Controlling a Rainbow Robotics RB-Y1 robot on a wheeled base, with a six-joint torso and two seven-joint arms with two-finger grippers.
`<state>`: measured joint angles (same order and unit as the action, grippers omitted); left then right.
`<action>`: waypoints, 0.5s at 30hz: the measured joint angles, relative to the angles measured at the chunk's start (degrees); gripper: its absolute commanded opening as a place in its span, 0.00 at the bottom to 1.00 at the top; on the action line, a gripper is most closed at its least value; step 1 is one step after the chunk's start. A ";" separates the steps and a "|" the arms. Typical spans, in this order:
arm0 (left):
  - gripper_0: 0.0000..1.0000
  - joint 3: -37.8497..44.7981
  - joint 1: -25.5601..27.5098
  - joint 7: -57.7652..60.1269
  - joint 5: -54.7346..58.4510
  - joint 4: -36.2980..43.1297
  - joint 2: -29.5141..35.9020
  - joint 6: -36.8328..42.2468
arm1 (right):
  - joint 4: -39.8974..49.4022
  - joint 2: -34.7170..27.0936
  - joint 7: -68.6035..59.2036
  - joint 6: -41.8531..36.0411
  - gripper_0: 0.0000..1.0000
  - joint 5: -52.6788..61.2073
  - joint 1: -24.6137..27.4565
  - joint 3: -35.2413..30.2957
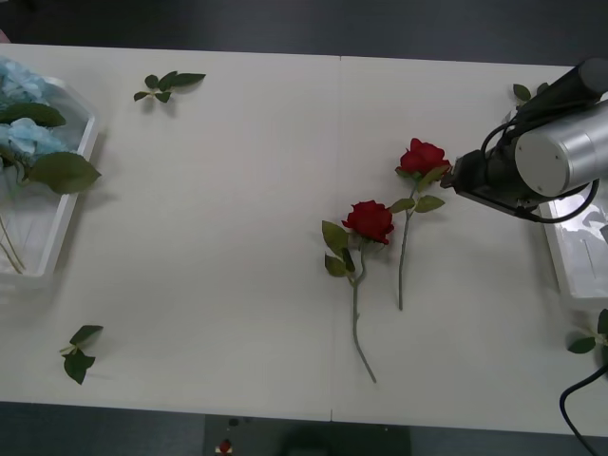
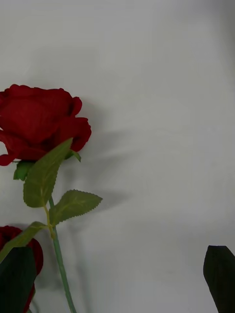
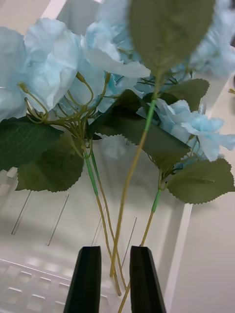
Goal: Put the red flowers into the right box and the blue flowers into the left box
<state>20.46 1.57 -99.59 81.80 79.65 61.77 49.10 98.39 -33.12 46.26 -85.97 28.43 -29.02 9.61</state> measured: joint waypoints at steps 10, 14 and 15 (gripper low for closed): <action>0.81 -0.01 0.00 -1.75 0.15 0.00 0.00 -1.99 | -11.88 4.45 0.00 6.15 1.00 -6.88 -4.44 4.70; 1.00 0.01 0.00 -1.94 2.06 0.01 0.00 -2.46 | -15.81 6.42 0.00 6.75 1.00 -8.80 -6.13 5.59; 1.00 0.11 0.00 -2.33 3.16 0.04 0.00 -2.13 | -16.54 6.92 0.00 6.75 1.00 -9.18 -6.50 5.74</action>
<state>20.58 1.57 -101.92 84.96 79.69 61.76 46.97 81.84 -26.20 46.26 -79.22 19.24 -35.51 15.35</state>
